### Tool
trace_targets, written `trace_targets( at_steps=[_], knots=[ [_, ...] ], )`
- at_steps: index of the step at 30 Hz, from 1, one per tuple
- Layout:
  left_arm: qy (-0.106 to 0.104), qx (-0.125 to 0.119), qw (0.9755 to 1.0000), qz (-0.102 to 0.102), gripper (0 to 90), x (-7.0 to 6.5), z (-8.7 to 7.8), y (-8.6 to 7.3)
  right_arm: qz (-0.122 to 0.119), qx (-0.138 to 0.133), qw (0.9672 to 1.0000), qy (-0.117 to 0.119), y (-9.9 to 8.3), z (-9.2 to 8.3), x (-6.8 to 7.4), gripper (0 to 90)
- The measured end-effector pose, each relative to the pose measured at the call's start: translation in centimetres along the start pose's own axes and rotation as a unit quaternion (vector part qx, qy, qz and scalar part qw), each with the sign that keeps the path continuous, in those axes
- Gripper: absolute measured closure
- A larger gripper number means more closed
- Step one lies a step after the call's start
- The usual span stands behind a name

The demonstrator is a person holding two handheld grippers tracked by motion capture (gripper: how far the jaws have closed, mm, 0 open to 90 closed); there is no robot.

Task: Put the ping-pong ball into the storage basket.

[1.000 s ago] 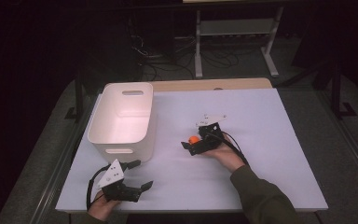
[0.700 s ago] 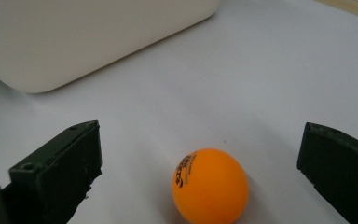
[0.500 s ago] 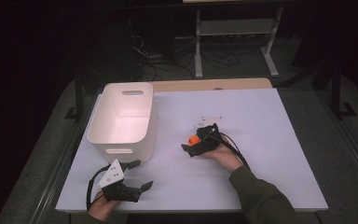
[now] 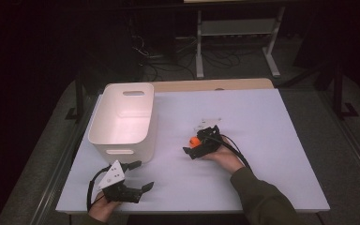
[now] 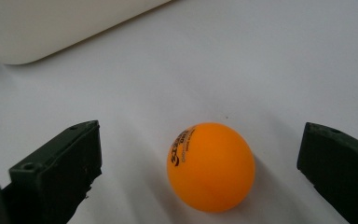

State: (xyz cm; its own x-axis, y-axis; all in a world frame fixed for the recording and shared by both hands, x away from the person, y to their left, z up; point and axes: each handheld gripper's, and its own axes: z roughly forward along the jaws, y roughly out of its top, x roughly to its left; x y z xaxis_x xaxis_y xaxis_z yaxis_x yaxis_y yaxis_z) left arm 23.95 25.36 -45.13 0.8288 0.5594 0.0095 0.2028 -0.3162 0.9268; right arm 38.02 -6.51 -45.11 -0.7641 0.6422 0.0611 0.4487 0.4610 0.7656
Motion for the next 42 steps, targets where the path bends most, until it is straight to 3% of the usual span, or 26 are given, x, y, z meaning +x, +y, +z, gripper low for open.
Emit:
trace_targets(
  at_steps=[20,35,42],
  knots=[
    [0.000,0.000,1.0000,0.003,14.1,-0.04,-0.04,-0.01,-0.011,0.020,0.9997,-0.010,-0.46,0.59,0.11,0.2],
    [0.000,0.000,1.0000,0.004,14.1,-0.05,-0.05,-0.01,-0.013,0.014,0.9997,-0.016,-0.74,0.64,0.29,12.8],
    [0.000,0.000,1.0000,0.005,14.1,-0.06,-0.05,-0.01,-0.001,0.005,0.9998,-0.020,-0.85,0.48,0.17,18.9]
  ],
)
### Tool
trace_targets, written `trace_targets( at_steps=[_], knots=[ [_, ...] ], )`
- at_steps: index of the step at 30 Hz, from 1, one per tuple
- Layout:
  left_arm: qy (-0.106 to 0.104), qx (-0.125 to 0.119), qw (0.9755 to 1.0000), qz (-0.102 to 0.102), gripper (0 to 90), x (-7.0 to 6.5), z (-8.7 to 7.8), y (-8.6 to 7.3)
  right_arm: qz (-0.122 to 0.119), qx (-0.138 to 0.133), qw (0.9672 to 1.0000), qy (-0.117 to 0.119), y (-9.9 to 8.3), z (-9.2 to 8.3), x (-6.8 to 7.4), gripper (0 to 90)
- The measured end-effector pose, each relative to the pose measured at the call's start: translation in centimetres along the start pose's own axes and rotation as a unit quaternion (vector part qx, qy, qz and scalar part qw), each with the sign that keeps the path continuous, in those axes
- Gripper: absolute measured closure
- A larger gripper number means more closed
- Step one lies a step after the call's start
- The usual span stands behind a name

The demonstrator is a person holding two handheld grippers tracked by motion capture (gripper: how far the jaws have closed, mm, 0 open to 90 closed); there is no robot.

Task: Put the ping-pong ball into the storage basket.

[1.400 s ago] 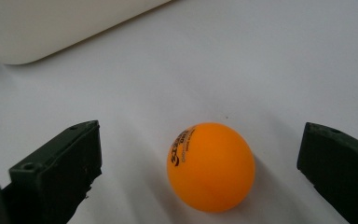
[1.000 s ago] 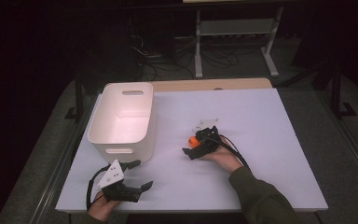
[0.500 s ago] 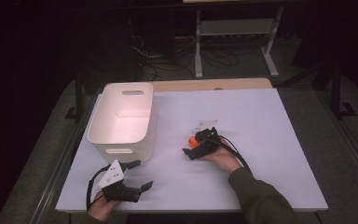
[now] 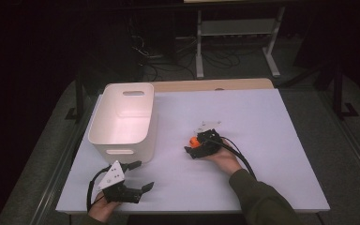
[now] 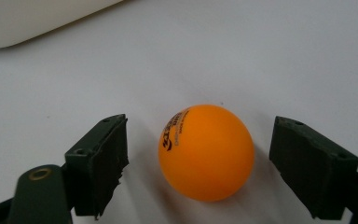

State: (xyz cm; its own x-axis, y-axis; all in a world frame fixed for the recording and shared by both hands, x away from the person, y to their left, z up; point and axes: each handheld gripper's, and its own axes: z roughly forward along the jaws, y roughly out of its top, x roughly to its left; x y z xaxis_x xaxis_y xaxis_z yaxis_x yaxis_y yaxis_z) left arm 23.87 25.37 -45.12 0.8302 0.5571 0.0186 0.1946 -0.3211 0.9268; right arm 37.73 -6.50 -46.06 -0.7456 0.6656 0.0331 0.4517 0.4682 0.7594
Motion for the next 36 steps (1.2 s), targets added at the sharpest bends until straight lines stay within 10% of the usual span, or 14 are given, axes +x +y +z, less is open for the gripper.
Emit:
trace_targets(
  at_steps=[36],
  knots=[
    [0.001,0.002,1.0000,-0.002,14.1,0.01,0.04,0.01,0.012,-0.012,0.9996,0.021,-0.19,-0.19,-0.46,49.1]
  ],
)
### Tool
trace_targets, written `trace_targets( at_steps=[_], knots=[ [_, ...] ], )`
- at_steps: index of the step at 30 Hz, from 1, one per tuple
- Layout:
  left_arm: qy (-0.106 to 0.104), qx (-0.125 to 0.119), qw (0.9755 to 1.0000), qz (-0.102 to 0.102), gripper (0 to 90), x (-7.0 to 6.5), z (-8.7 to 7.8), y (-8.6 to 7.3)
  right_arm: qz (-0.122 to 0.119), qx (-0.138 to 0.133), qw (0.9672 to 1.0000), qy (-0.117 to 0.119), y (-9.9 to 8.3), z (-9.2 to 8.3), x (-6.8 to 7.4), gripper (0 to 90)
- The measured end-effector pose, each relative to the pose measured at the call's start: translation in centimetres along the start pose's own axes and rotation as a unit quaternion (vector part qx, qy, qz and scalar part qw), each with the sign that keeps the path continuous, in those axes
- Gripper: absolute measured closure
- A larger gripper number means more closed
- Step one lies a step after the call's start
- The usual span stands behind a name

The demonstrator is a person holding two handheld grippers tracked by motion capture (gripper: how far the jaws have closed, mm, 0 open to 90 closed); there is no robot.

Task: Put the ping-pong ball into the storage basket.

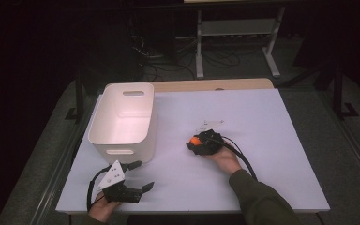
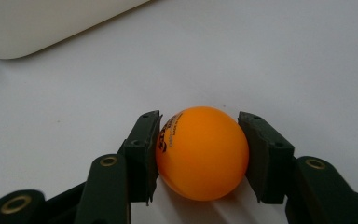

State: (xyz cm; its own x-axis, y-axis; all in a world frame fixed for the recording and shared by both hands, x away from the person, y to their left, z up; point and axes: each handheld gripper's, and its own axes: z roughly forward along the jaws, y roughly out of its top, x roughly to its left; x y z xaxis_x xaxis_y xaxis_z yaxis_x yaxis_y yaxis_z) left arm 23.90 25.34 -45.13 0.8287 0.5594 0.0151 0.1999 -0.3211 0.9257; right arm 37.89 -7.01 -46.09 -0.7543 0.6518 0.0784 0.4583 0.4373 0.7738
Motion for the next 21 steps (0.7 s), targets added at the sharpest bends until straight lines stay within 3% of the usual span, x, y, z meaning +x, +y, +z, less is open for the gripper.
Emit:
trace_targets(
  at_steps=[15,21],
  knots=[
    [0.001,0.000,1.0000,0.002,14.1,-0.06,-0.01,0.00,-0.001,-0.002,1.0000,0.005,0.00,-0.06,-0.01,49.5],
    [0.000,0.000,1.0000,0.001,14.1,-0.04,0.00,0.00,0.009,-0.009,0.9999,0.012,-0.03,-0.25,-0.19,49.5]
  ],
)
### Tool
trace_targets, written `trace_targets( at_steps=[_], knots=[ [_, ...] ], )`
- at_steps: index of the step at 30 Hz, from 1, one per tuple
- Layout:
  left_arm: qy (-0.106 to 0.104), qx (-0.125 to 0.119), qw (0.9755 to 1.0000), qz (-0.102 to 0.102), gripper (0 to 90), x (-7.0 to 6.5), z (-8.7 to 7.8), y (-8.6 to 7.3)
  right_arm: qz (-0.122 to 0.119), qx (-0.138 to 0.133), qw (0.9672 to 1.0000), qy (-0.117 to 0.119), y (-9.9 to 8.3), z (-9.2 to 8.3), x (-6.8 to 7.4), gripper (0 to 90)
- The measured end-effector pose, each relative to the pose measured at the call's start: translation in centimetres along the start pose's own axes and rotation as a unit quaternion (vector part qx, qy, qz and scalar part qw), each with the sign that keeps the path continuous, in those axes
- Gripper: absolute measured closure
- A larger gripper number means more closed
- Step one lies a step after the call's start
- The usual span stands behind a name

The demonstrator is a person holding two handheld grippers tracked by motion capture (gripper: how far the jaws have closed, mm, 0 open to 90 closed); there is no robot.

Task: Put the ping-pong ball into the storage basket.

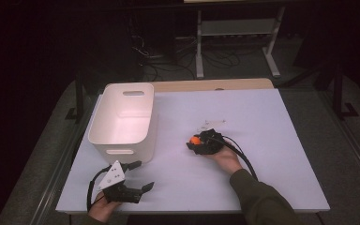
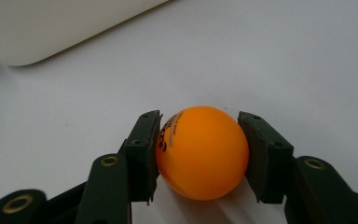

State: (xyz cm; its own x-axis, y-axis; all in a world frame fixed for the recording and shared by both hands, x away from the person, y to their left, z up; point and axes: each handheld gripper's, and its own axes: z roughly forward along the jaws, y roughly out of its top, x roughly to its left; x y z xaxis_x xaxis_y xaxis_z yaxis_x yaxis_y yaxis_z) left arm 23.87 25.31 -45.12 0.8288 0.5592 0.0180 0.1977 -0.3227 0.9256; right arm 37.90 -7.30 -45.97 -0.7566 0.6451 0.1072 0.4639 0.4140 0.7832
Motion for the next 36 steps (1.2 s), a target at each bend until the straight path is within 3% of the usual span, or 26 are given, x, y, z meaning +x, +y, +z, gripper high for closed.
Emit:
trace_targets(
  at_steps=[36],
  knots=[
    [0.000,0.001,1.0000,0.002,14.1,0.0,0.0,0.0,-0.031,0.002,0.9989,0.036,1.3,-0.9,2.5,49.5]
  ],
)
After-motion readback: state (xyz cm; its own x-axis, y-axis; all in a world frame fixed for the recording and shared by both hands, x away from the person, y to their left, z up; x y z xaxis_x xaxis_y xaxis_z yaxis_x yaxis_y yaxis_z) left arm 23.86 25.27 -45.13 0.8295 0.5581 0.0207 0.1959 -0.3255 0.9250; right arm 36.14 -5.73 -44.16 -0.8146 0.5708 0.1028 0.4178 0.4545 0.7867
